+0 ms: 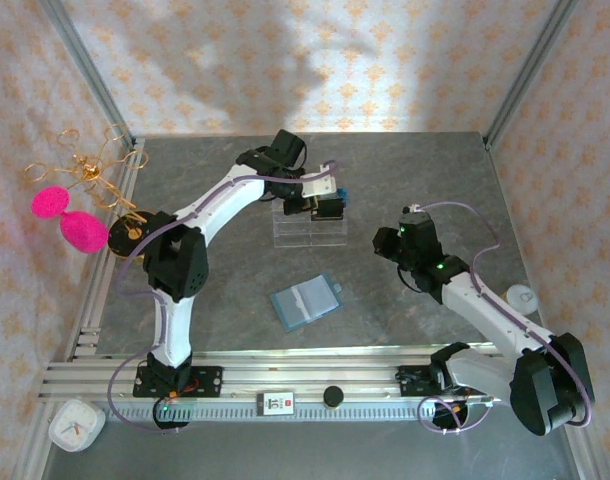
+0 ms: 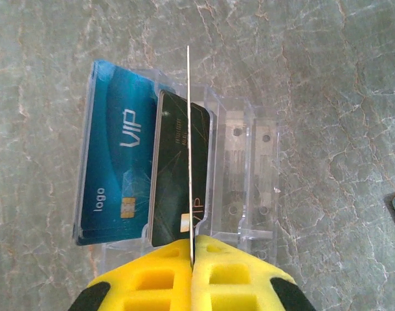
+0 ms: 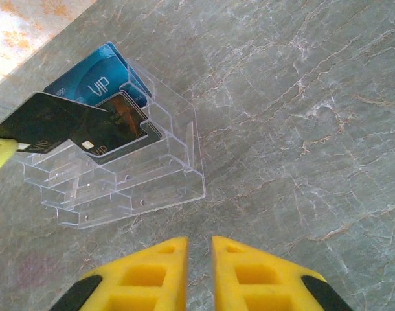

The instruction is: Take the credit cards out of the card holder

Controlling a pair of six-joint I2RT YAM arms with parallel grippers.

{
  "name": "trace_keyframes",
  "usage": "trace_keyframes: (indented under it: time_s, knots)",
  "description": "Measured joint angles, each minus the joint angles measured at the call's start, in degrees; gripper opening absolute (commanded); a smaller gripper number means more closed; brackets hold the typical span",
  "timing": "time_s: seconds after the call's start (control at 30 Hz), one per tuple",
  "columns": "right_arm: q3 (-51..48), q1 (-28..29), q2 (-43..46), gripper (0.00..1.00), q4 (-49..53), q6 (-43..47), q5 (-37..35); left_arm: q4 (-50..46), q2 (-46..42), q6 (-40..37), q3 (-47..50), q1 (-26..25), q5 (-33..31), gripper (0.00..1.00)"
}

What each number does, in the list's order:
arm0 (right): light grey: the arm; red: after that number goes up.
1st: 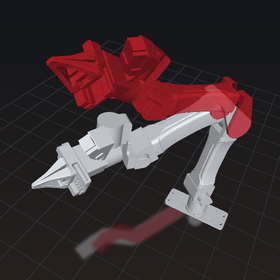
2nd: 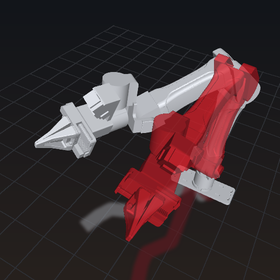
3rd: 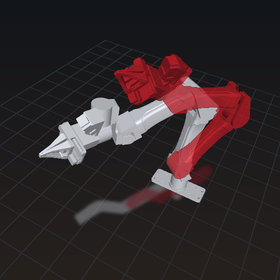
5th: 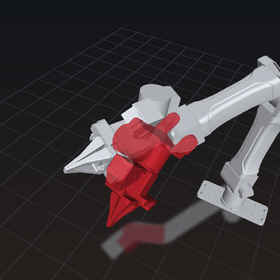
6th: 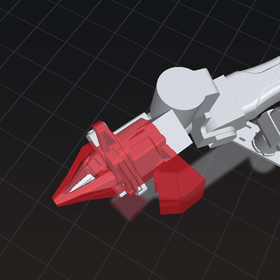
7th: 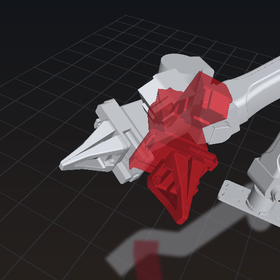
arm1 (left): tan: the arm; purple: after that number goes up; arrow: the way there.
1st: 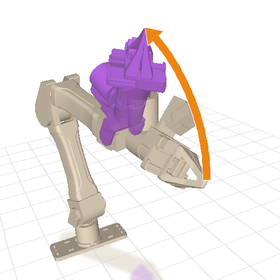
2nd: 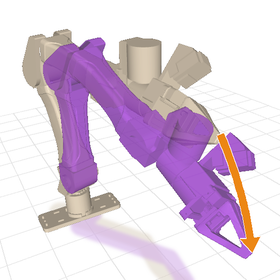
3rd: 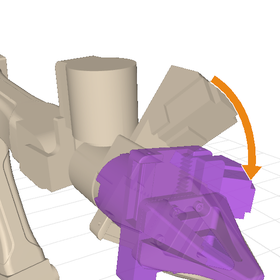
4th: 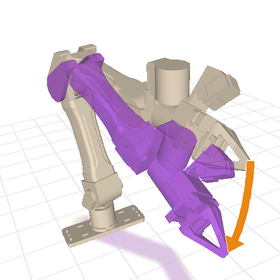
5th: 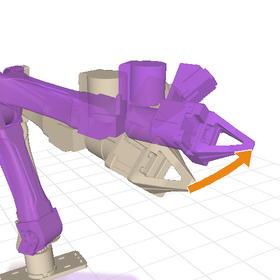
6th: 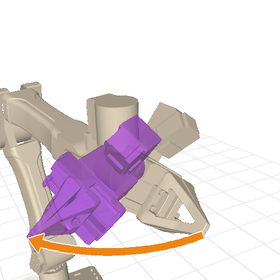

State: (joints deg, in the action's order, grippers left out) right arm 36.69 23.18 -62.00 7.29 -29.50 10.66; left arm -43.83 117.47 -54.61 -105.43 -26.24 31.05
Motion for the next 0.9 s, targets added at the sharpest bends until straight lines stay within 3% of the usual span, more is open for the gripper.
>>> trace_keyframes:
  time_s: [0.9]
  knots:
    - [0.00, -0.15, -0.52, 0.16, -0.85, 0.20, -0.11, 2.29, 4.44, 0.28, -1.49, -0.66, -1.55, 0.00]
